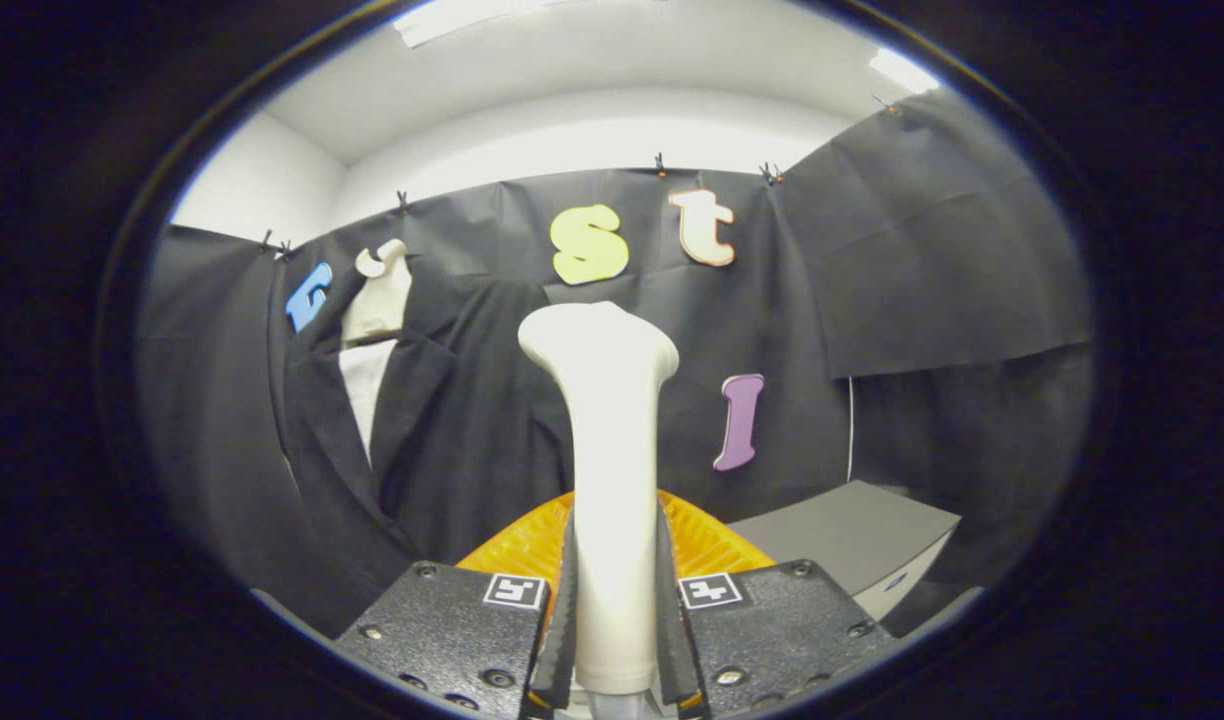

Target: Iron the clothes twice with a garment steamer, once on the left side and once on the right side.

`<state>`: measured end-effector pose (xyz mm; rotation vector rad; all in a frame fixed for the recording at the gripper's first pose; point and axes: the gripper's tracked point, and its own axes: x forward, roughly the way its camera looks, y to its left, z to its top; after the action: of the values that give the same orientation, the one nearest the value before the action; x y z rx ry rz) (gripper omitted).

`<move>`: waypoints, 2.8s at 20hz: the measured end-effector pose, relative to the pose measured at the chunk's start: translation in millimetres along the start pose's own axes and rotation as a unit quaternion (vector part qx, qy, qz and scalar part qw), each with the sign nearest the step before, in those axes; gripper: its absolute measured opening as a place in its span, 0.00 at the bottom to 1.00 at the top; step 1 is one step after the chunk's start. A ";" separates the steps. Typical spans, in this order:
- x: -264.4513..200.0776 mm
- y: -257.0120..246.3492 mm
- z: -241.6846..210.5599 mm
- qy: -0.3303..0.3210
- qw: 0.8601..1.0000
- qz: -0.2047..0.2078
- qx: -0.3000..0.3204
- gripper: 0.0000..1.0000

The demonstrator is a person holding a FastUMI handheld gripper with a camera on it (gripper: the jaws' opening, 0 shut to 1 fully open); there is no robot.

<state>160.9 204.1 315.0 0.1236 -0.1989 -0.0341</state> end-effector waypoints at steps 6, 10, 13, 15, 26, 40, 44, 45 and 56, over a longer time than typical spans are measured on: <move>18.3 61.8 30.4 -0.071 0.997 0.019 -0.025 0.35; 36.4 95.3 42.8 -0.102 0.993 0.041 -0.034 0.35; 53.6 111.8 48.4 -0.119 0.991 0.045 -0.047 0.35; 64.8 115.8 42.8 -0.119 0.990 0.041 -0.056 0.35; 67.7 117.6 -19.2 -0.080 0.993 0.042 -0.074 0.35; 31.3 90.2 -127.3 0.007 0.995 0.037 -0.090 0.35; 21.5 86.7 -161.3 0.036 0.994 0.038 -0.100 0.36; 19.1 85.7 -169.7 0.042 0.993 0.038 -0.104 0.36; -17.3 63.8 -288.0 0.122 0.982 0.036 -0.138 0.36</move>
<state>202.7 302.5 39.4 -0.1552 0.0470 0.0264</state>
